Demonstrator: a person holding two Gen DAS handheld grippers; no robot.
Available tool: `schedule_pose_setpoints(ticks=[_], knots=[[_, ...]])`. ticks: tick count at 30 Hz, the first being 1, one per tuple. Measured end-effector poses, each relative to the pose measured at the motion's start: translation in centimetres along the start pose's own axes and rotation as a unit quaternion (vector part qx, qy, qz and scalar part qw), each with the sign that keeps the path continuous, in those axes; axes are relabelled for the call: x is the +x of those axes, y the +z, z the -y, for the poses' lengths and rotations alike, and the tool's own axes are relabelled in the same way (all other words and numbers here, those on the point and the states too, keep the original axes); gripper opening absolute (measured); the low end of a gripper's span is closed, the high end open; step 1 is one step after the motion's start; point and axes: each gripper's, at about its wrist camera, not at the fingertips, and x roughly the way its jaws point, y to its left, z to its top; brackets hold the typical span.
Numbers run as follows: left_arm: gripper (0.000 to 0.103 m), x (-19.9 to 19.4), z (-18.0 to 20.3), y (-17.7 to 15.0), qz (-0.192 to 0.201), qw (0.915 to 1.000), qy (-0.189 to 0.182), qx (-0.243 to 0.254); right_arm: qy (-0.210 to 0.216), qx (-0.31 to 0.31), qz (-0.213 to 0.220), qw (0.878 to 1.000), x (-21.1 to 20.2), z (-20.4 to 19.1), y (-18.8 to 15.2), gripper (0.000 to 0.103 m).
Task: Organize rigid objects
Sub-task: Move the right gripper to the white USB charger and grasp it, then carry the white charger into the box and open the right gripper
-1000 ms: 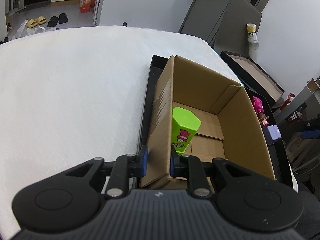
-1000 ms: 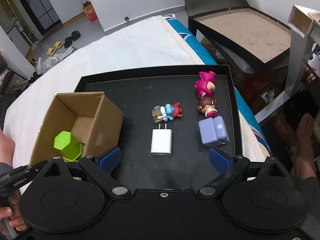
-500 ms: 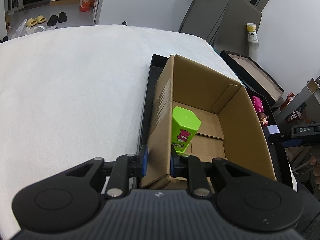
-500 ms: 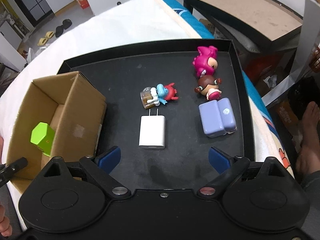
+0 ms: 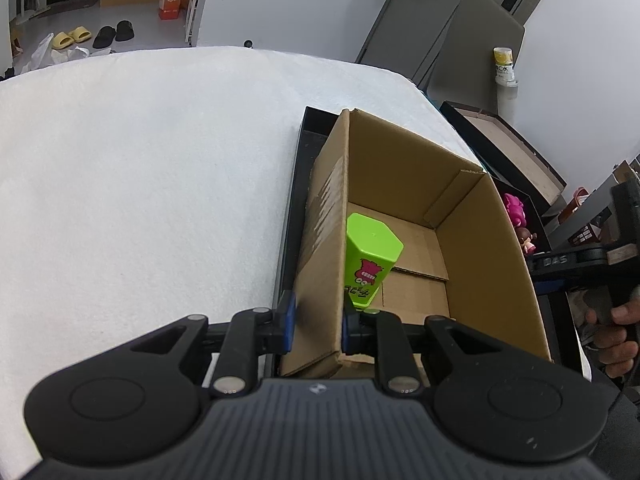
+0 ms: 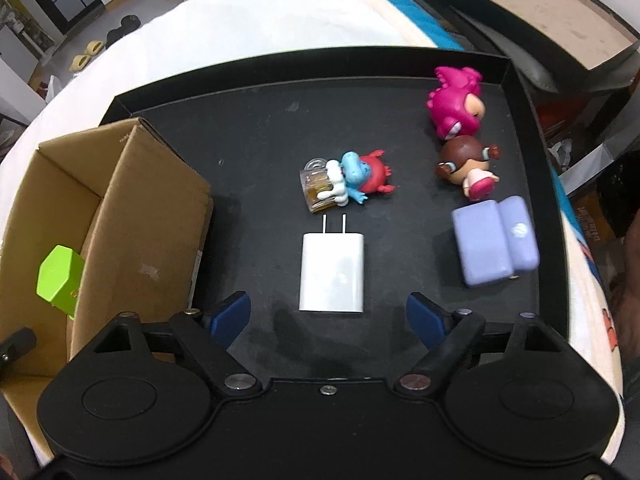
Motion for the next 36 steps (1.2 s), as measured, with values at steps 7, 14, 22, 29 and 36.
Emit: schedule_pose_setpoints(ticks=[7,14,22,29,36], knots=[[0.02,-0.2,0.0,0.1,0.0,1.0,0.0,0.002,-0.025,-0.024,-0.013,0.999,1.1,-0.6,-0.2,0.037],[0.02,-0.2,0.0,0.1,0.0,1.0,0.0,0.002,-0.028,-0.052,0.006,0.998,-1.2,-1.5,-0.6,0.036],[0.021,-0.5,-0.1,0.3,0.002,1.0,0.001,0.001,-0.03,-0.065,0.031,0.997,-4.1,-2.2,-0.2,0.036],[0.021,-0.8,0.1,0.2,0.001,1.0,-0.003,0.002,-0.034,-0.078,0.055,0.995,-6.8,-3.2,0.2,0.036],[0.021,-0.7,-0.1,0.2,0.0,1.0,-0.004,0.002,-0.028,-0.094,0.083,0.992,-9.9,-5.0,0.8,0.036]])
